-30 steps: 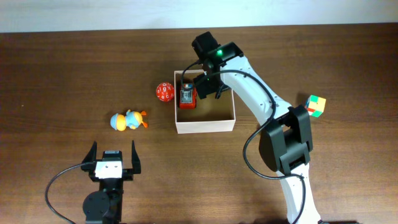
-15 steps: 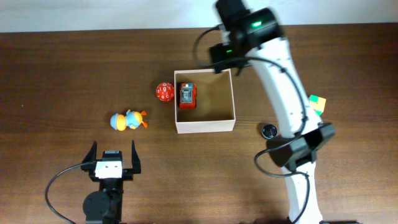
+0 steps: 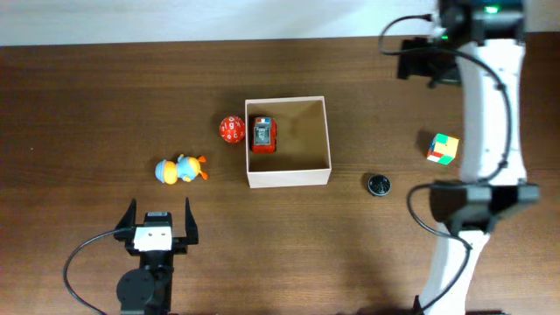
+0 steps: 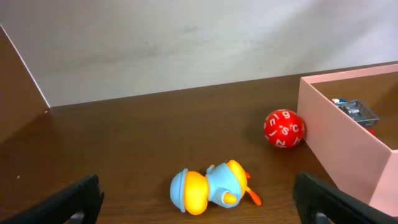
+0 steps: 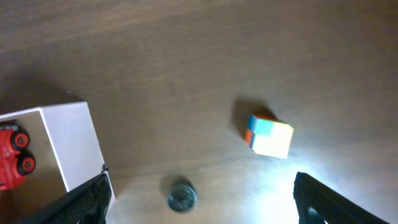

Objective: Pack container
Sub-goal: 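Raise the right gripper out of the box and move toward the cube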

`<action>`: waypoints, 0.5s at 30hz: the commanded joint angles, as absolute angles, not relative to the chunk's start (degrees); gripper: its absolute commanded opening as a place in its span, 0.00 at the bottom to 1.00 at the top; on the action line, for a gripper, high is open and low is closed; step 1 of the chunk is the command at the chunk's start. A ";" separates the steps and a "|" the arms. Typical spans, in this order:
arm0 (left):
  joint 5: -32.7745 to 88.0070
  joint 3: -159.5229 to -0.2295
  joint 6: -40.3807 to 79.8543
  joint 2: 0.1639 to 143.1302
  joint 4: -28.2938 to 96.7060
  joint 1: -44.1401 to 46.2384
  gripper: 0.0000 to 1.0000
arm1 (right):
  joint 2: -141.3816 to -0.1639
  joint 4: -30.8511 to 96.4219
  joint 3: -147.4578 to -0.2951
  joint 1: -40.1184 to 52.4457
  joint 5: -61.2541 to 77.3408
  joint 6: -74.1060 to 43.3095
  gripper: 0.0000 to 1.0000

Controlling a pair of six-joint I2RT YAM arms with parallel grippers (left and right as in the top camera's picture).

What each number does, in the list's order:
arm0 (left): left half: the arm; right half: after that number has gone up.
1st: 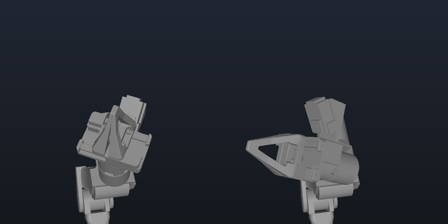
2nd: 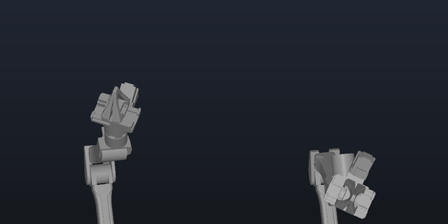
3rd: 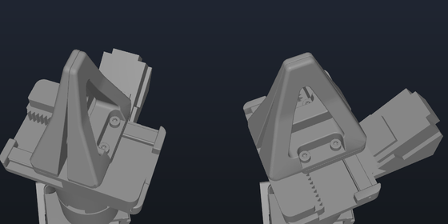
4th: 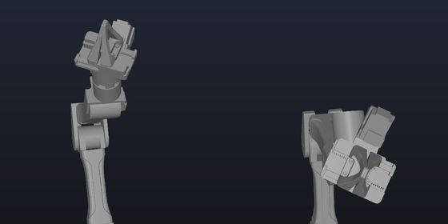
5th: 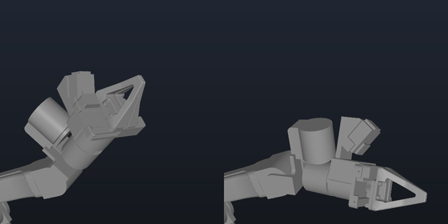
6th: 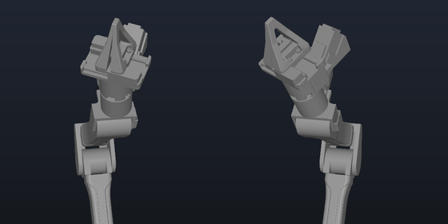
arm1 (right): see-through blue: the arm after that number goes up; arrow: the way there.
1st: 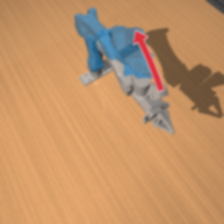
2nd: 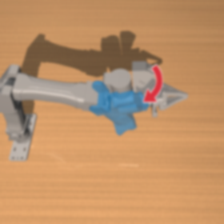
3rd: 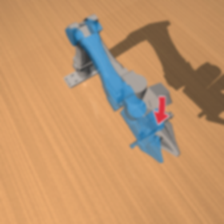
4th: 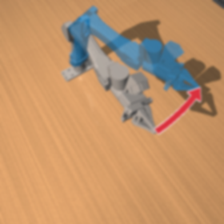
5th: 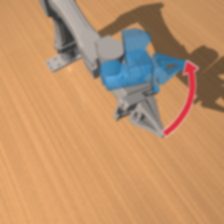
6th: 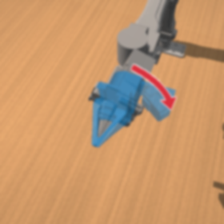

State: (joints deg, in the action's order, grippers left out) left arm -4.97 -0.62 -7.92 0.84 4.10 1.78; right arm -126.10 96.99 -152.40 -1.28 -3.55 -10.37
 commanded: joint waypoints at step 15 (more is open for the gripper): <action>-5.43 -0.54 -8.67 0.40 4.34 1.54 0.99 | -106.63 90.30 -118.87 -7.46 -1.43 -13.19 0.88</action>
